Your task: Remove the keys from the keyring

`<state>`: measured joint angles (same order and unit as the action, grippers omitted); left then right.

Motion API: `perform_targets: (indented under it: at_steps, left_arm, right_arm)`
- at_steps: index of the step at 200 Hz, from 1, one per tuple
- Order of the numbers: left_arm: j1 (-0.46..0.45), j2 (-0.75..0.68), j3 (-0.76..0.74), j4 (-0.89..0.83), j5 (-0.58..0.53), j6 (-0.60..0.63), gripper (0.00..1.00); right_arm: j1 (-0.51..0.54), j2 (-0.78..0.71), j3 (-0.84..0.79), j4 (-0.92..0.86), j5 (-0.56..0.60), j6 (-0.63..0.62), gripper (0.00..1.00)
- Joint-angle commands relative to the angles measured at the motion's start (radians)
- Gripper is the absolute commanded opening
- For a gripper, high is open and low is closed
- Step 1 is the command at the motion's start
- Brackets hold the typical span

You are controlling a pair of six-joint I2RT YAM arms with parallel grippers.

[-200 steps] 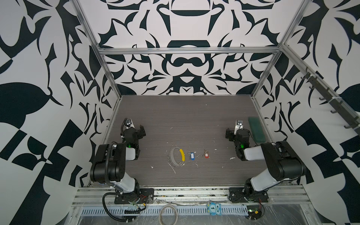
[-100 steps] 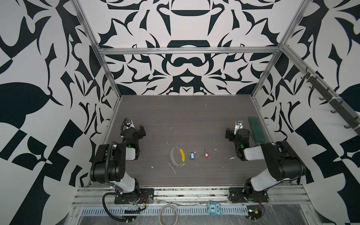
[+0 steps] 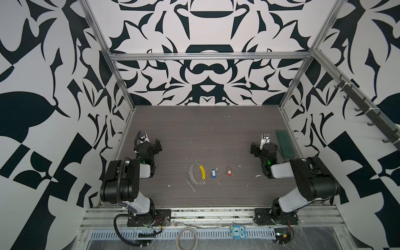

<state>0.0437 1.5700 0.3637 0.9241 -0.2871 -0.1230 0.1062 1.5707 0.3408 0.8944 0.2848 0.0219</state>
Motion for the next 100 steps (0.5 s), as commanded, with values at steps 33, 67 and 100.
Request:
perform_targets:
  at_steps: [33, 67, 100]
  left_arm:
    - [0.002, -0.005, -0.004, 0.038, 0.008, -0.003, 0.99]
    - [0.002, -0.005, -0.004, 0.039, 0.008, -0.003, 0.99]
    - [0.002, -0.005, -0.005, 0.038, 0.008, -0.003, 0.99]
  right_arm:
    - [0.013, -0.336, 0.171, -0.46, -0.054, 0.015, 1.0]
    - [0.013, -0.43, 0.152, -0.427, -0.052, 0.01, 1.0]
    - [0.006, -0.207, 0.066, -0.23, -0.061, -0.013, 1.0]
